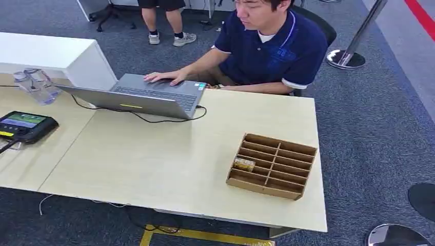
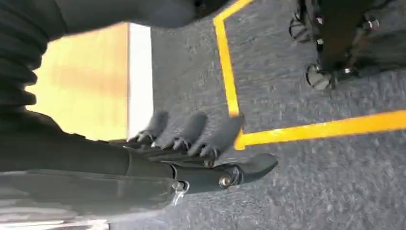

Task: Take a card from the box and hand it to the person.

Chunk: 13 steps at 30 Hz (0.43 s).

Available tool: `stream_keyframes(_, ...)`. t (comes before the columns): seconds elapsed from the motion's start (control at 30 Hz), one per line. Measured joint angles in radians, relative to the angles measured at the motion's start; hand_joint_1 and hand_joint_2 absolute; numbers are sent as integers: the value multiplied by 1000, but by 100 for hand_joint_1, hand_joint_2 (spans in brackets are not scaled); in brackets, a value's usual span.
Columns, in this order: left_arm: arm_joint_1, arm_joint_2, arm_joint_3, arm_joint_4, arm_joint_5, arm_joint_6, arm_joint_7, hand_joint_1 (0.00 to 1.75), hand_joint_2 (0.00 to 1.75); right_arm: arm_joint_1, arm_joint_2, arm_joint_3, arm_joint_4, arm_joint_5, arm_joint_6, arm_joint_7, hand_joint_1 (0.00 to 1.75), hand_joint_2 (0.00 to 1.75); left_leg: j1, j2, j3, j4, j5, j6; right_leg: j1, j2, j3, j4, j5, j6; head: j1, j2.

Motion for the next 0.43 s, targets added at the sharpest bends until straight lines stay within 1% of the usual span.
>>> stream_keyframes(0.1, -2, 0, -2, 0, -7, 0, -1, 0, 0, -1, 23, 28, 8, 50, -4, -12, 0, 175, 0, 0, 0, 0, 0, 0, 0, 0, 0, 0, 0, 0, -1, 0)
stream_keyframes(0.23, -3, 2, -4, 0, -15, 0, -8, 0, 0, -8, 37, 79, 11, 110, 16, -24, 0, 175, 0, 0, 1, 0, 0, 0, 0, 0, 0, 0, 1, 0, -1, 0)
stream_keyframes(0.43, -5, 7, -5, 0, -18, 3, -13, 0, 0, -16, 52, 118, 12, 120, 17, -31, 0, 175, 0, 2, 1, 0, 1, 1, 0, 0, 0, 0, 1, 0, 0, 0)
